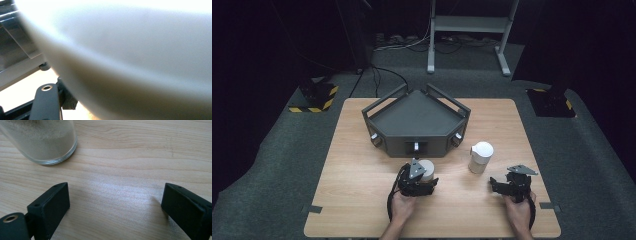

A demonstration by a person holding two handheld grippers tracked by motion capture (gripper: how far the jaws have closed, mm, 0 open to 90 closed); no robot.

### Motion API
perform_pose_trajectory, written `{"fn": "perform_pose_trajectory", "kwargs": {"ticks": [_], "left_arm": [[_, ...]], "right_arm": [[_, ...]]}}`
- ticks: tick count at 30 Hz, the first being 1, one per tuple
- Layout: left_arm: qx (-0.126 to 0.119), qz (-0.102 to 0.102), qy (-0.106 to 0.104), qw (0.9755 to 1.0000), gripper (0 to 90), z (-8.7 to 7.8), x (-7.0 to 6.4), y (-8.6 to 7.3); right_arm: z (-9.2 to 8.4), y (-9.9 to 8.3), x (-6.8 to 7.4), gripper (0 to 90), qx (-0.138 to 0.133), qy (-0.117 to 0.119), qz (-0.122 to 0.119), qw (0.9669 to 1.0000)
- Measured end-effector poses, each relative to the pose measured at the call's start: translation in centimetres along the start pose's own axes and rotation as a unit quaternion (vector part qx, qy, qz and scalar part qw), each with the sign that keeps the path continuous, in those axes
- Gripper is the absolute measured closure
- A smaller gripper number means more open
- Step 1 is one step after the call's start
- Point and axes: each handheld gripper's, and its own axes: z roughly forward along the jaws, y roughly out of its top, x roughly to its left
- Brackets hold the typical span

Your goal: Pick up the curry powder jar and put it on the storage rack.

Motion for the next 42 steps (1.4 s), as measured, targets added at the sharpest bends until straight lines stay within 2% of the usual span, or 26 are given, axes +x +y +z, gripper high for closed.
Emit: {"fn": "perform_pose_trajectory", "kwargs": {"ticks": [8,18,32,42], "left_arm": [[0.005,0.006,-0.005,1.0,31.6,-0.6,0.1,0.8],[0.009,0.022,-0.014,0.9996,31.8,-1.8,0.2,3.0],[0.022,0.028,-0.027,0.999,31.9,-4.6,2.0,7.8],[0.03,0.037,-0.034,0.9983,32.0,-5.9,3.6,11.4]], "right_arm": [[0.0,0.0,0.0,7.8,0.0,0.0,0.0,1.0],[0.0,0.0,0.0,7.8,0.0,0.0,0.0,1.0],[0.0,0.0,0.0,7.9,0.0,0.0,0.0,1.0],[0.0,0.0,-0.1,7.9,-0.001,0.001,0.001,1.0]]}}
